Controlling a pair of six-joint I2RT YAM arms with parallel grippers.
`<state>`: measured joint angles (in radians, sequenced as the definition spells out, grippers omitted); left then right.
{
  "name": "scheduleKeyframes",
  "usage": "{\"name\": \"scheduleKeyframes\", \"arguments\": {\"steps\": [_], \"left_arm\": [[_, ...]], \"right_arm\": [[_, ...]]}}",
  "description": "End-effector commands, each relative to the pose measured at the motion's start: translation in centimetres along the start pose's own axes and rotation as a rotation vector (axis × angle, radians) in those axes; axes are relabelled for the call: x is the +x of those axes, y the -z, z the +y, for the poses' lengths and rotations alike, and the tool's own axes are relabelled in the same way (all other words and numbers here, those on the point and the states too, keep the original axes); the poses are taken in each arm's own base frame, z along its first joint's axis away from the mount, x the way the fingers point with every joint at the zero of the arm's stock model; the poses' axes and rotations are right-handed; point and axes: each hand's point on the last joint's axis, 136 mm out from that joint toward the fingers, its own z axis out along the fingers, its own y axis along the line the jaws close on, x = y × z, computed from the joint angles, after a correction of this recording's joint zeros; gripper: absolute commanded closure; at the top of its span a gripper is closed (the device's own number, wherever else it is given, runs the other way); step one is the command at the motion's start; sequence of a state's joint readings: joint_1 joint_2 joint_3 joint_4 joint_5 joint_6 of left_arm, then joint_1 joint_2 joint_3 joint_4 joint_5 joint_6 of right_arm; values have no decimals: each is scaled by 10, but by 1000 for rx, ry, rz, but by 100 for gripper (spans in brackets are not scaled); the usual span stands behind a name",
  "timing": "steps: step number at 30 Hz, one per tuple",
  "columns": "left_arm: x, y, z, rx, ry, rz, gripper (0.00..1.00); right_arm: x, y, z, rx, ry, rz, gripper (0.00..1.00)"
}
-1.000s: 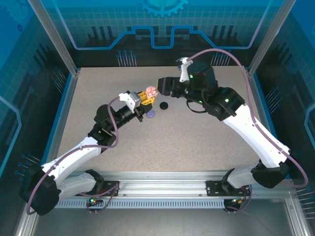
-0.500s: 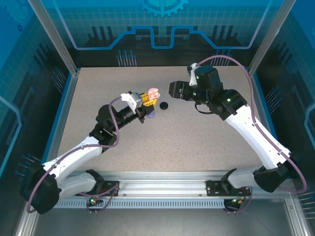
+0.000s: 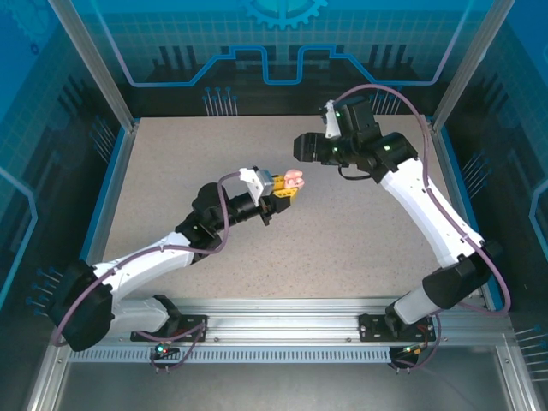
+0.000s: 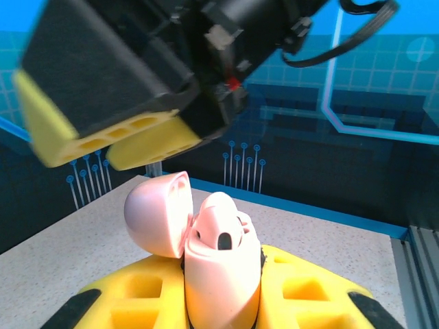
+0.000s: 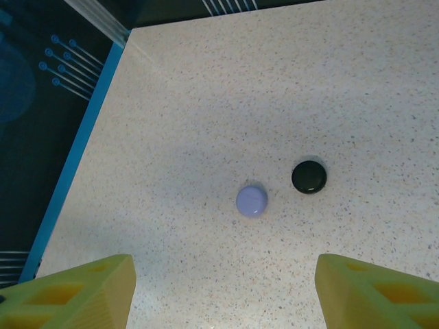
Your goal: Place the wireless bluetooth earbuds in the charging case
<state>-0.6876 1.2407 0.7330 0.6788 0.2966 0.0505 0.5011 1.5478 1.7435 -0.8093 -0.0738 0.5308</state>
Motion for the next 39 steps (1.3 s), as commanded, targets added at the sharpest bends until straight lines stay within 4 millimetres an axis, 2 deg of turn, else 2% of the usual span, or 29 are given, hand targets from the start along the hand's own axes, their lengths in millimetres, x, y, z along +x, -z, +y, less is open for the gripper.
{"name": "scheduleKeyframes", "arguments": {"steps": [1, 7, 11, 16, 28, 31, 36, 39], "left_arm": [[-21, -9, -12, 52, -13, -55, 100], [-21, -18, -18, 71, -14, -53, 100], [-23, -20, -17, 68, -16, -54, 100], [-22, -22, -13, 49, -18, -51, 100], [-24, -24, -3, -3, -41, -66, 100], [-24, -24, -3, -5, -42, -62, 100], [-21, -23, -4, -2, -25, -52, 100], [-18, -22, -3, -8, -11, -46, 100]], "right_arm": [[7, -2, 5, -30, 42, 77, 30], [19, -17, 9, -41, 69, 145, 35], [26, -16, 11, -40, 87, 155, 42], [37, -3, 12, -46, 87, 157, 50], [68, 35, 11, -71, 58, 142, 54], [67, 41, 5, -48, 38, 110, 53], [47, 52, -16, 27, -36, 11, 36], [35, 59, -28, 55, -82, -39, 32]]}}
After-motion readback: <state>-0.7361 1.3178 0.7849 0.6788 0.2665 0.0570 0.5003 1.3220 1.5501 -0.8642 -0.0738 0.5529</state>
